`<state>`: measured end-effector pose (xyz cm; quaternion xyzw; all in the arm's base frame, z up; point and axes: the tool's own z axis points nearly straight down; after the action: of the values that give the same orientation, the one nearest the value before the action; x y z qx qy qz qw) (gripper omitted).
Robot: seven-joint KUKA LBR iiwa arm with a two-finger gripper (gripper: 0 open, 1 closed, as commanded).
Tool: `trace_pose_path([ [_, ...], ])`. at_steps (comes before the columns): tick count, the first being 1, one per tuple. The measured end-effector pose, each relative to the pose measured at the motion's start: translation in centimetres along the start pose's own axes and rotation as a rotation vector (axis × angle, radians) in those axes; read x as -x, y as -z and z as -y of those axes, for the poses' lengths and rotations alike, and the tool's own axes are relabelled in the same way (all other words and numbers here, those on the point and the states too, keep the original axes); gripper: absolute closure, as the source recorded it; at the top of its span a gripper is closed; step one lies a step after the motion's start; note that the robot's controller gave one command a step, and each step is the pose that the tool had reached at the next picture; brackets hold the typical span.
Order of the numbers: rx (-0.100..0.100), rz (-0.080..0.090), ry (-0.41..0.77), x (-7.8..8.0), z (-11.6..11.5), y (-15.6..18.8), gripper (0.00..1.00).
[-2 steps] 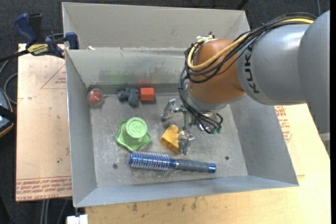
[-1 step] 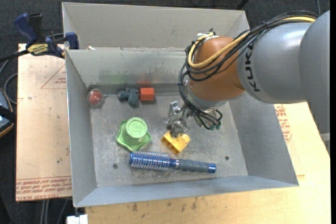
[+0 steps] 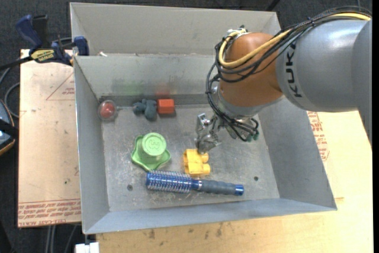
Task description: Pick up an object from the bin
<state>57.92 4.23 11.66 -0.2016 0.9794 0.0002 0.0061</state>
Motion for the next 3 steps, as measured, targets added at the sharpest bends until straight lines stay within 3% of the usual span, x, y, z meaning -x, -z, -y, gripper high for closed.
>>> trace_pose_path([
  [1, 0.001, -0.001, -0.001, 0.0, 0.0, 0.0, 0.00],
  [2, -0.011, 0.028, 0.205, -5.1, -5.5, -2.7, 0.00],
  [3, 0.005, 0.003, 0.426, -3.6, 0.0, -4.1, 0.00],
])
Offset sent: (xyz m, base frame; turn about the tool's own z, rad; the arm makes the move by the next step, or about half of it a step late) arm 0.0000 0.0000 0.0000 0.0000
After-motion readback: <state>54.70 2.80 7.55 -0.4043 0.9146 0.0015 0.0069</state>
